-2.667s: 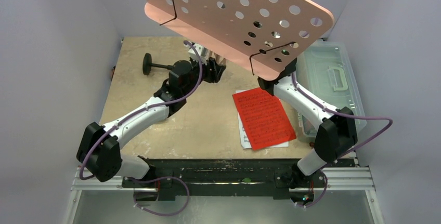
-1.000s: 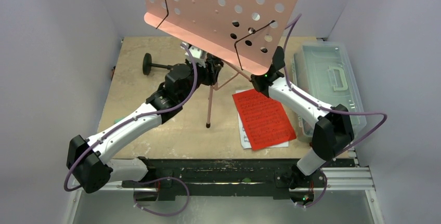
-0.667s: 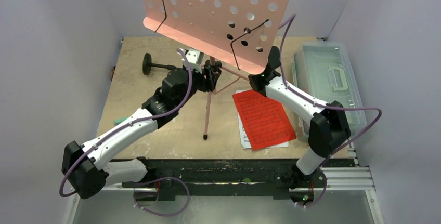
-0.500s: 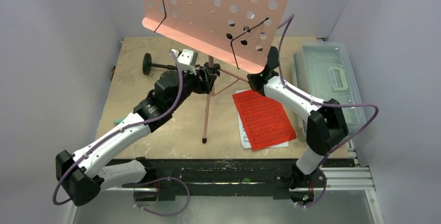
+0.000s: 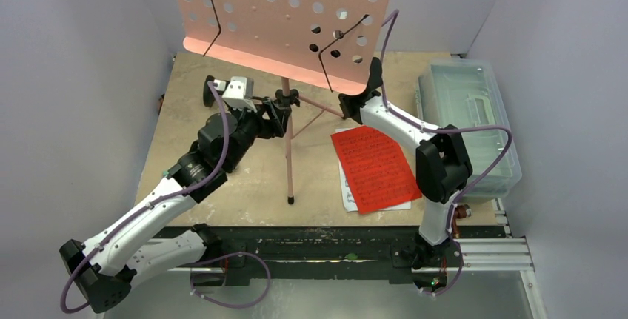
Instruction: Set up the instrument practice props
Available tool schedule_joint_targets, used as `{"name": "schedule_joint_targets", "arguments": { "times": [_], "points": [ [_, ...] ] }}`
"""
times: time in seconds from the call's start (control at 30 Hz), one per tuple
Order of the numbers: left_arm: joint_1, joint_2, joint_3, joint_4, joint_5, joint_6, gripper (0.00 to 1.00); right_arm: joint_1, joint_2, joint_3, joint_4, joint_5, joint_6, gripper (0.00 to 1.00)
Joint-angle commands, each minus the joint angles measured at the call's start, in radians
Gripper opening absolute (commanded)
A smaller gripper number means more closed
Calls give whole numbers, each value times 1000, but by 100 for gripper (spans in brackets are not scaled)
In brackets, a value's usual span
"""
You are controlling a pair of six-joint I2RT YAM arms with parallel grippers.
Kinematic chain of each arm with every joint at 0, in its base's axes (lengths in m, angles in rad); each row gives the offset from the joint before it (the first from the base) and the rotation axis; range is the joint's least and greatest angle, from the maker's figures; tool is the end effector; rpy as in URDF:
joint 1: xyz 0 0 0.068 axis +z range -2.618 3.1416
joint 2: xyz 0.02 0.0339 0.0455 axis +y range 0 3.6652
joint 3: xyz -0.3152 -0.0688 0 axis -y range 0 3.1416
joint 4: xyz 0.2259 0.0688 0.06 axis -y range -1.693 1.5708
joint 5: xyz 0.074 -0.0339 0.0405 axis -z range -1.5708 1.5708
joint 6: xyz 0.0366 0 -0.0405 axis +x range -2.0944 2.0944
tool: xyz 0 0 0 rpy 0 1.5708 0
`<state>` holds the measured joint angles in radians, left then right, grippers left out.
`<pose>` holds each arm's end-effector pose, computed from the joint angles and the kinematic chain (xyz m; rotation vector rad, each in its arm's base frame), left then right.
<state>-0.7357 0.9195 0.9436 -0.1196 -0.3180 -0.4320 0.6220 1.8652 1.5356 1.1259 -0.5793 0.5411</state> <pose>0.1275 -0.1000 0.4192 0.0121 1.6988 -0.6173 0.3279 0.2597 0.4736 -0.6256 0.7871 1.2955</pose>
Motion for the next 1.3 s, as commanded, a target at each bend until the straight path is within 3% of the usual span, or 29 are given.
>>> {"name": "schedule_joint_targets", "arguments": {
  "times": [0.0,0.2,0.3,0.4,0.6,0.87,0.97,1.07,1.27],
  "points": [
    [-1,11,15,43,-95,18,69,6,-45,98,214,-15,20,0],
    [59,140,73,85,-60,81,76,6,-29,99,200,8,24,0],
    [167,172,62,175,99,31,66,6,-26,104,195,9,28,0],
    [183,179,34,314,161,56,56,6,-26,105,194,16,28,0],
    [182,192,-12,502,199,87,58,5,-15,119,201,19,44,0],
    [183,1,-312,720,97,32,50,6,-3,124,227,54,81,0],
    [183,-44,-388,766,118,56,59,7,3,123,231,52,86,0],
    [183,-48,-421,796,144,89,76,6,2,117,232,46,86,0],
    [221,57,-364,906,227,53,83,5,-9,115,233,41,88,0]
  ]
}}
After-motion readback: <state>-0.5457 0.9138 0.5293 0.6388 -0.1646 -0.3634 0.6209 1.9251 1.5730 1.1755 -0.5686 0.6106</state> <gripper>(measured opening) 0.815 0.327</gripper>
